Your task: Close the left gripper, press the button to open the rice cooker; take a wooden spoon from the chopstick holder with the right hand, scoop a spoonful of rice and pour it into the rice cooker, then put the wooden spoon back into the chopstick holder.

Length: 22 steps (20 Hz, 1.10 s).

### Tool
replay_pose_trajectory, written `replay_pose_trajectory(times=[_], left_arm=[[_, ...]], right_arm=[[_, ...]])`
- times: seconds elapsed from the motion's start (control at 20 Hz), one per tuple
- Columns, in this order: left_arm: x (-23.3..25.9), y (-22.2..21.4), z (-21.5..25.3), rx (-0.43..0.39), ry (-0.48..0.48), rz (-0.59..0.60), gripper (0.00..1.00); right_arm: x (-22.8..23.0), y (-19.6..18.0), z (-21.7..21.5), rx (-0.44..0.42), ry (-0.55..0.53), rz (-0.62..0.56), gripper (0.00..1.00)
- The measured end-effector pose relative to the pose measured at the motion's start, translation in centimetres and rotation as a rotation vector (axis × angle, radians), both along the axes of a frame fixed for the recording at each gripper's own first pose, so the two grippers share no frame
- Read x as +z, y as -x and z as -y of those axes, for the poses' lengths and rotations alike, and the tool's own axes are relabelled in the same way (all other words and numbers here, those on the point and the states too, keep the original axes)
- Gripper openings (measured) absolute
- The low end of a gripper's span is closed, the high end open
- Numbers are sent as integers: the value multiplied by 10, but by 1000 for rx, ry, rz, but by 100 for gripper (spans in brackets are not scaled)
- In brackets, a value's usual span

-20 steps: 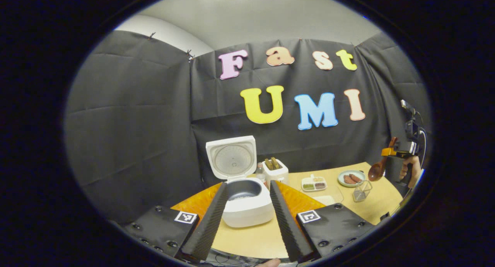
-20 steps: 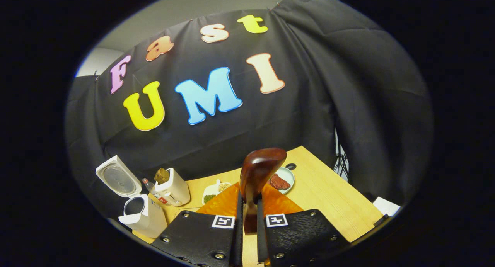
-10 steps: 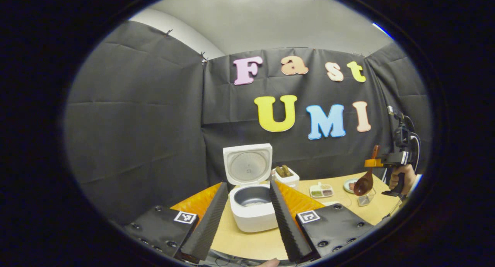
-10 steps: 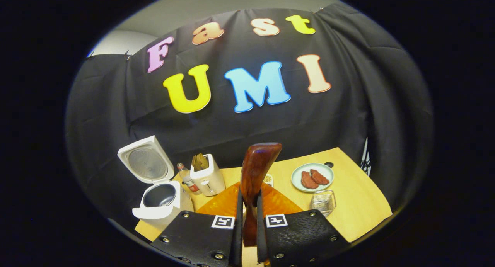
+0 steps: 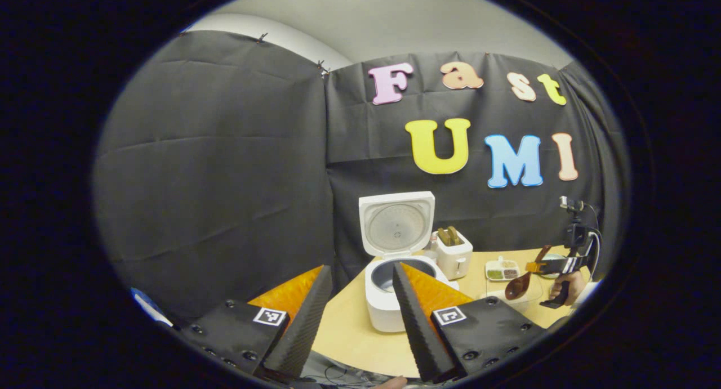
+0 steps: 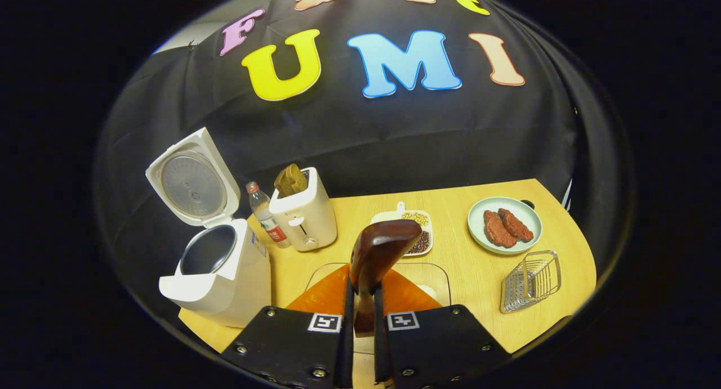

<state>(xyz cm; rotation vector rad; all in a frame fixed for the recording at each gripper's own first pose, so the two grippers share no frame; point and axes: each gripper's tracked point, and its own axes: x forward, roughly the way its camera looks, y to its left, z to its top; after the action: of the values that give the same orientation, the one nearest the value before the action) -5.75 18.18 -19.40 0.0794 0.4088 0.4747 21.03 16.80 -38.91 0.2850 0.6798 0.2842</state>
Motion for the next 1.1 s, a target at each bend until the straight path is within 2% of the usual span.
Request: replay_pose_trajectory(times=[0.25, 0.45, 0.65, 0.9, 1.1], left_arm=[[-24, -4, 4, 42, 16, -42, 80], [-34, -9, 9, 45, 6, -66, 79], [-37, -11, 6, 65, 12, -67, 79], [-33, -9, 1, 84, 3, -67, 79], [-31, -10, 4, 77, -6, -64, 79]], right_arm=[[-45, 1, 14, 52, 94, -54, 16], [-55, 7, 0, 81, 70, -72, 15], [-54, 9, -22, 87, -21, -118, 15], [-55, 3, -32, 16, -215, -221, 16], [-53, 3, -31, -19, -321, -274, 15]])
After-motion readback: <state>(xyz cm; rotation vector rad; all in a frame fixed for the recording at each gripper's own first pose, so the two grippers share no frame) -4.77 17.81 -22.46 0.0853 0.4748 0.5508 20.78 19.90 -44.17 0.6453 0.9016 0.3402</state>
